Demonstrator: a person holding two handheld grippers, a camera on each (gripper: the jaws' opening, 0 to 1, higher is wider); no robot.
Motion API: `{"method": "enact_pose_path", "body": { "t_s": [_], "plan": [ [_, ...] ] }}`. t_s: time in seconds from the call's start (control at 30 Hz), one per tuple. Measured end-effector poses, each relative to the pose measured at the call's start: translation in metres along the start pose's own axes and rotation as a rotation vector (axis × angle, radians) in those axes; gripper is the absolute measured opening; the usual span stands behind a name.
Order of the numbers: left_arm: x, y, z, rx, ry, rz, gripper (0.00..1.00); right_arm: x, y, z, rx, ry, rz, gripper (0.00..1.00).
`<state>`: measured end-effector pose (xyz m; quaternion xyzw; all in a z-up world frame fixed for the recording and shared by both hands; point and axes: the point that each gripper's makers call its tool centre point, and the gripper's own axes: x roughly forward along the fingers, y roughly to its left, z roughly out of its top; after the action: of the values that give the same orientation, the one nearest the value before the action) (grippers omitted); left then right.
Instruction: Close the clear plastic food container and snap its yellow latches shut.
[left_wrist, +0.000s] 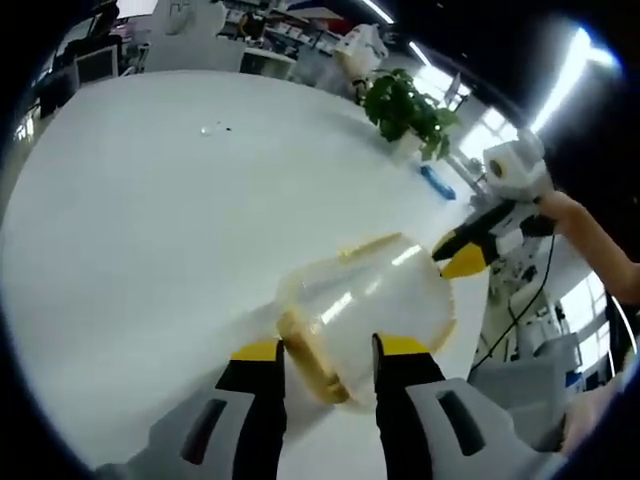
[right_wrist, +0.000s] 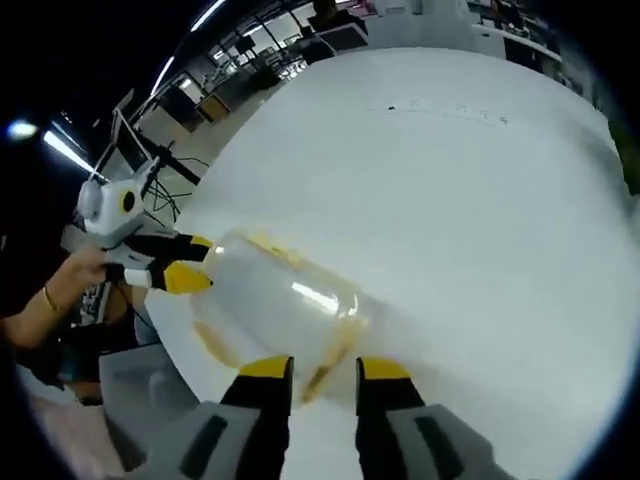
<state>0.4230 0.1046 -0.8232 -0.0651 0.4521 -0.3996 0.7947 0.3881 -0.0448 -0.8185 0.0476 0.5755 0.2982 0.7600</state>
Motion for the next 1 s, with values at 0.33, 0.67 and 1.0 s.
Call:
{"method": "enact_pose_path", "body": {
  "t_s": [0.33,0.67,1.0],
  "plan": [
    [0.0010,-0.0009,0.0009,0.021,0.040,0.015,0.29,0.0095,0.0061,0.0041,0.027,-0.009,0.034,0.24],
    [0.0013,-0.0005,-0.0003,0.045,0.096,-0.022,0.25,0.0096,0.0057,0.0035,-0.008,-0.007,0.071,0.23],
    [0.0024,0.0005,0.0044,0.015,0.029,0.003,0.31,0.0079,0.0060,0.0020,-0.019,-0.029,0.076,0.23]
  ]
}}
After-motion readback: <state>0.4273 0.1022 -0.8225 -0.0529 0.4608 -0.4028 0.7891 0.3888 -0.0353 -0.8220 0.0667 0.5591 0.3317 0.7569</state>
